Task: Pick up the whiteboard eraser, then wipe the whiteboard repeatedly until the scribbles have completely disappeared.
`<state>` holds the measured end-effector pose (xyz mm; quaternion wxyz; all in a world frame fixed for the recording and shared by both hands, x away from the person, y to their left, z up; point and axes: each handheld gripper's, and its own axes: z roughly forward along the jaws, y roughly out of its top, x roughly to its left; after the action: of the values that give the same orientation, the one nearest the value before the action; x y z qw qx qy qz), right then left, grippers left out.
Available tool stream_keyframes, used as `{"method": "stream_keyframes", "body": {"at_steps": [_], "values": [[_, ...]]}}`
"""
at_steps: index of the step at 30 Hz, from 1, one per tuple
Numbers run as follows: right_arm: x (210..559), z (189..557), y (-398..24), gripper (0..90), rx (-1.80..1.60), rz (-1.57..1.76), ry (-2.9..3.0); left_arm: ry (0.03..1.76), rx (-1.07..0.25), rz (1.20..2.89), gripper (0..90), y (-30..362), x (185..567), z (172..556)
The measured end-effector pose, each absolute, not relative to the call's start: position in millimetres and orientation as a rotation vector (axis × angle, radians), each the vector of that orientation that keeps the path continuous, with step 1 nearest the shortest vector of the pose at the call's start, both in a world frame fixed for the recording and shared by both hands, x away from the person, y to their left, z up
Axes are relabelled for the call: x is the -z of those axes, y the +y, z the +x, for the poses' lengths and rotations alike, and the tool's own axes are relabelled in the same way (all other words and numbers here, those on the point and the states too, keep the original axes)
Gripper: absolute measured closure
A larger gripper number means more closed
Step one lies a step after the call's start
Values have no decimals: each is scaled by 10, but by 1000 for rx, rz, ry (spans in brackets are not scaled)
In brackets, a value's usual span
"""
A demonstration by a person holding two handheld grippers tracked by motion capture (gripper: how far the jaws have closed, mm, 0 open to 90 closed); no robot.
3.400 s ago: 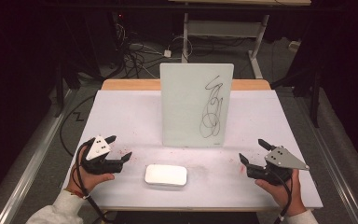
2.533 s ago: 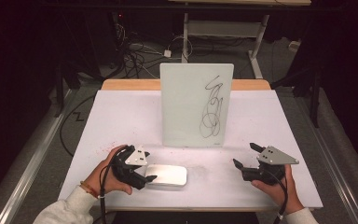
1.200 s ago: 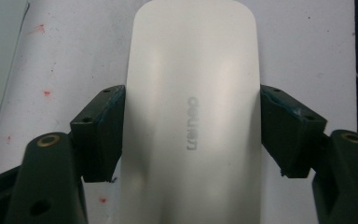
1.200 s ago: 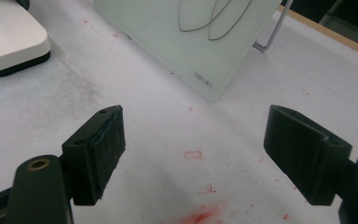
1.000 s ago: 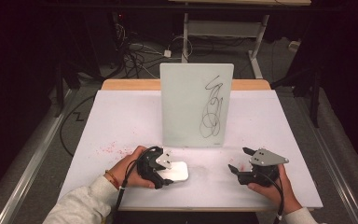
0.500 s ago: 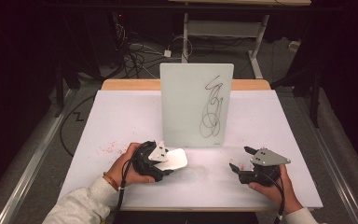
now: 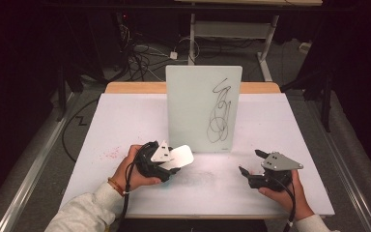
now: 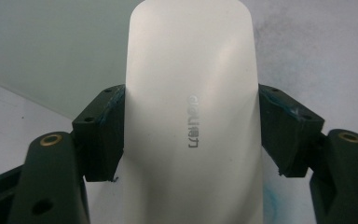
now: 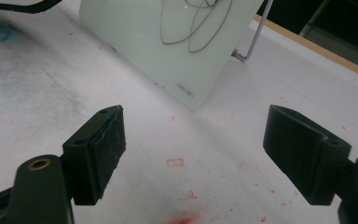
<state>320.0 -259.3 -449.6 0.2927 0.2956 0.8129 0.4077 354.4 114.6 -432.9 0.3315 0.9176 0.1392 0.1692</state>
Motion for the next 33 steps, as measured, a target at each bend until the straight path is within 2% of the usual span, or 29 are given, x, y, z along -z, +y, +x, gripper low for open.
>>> {"method": "stream_keyframes", "body": {"at_steps": [14, 22, 33], "values": [[4496, 3187, -2596, 214, -1081, 800, 2153, 376, -526, 2327, 291, 930, 4274, 3579], [4503, 3179, -2604, 213, -1077, 796, 2151, 358, -717, 2311, 291, 642, 4271, 3543], [4520, 3179, -2611, 212, -1059, 798, 2151, 319, -852, 2325, 291, 324, 4421, 3648]]}}
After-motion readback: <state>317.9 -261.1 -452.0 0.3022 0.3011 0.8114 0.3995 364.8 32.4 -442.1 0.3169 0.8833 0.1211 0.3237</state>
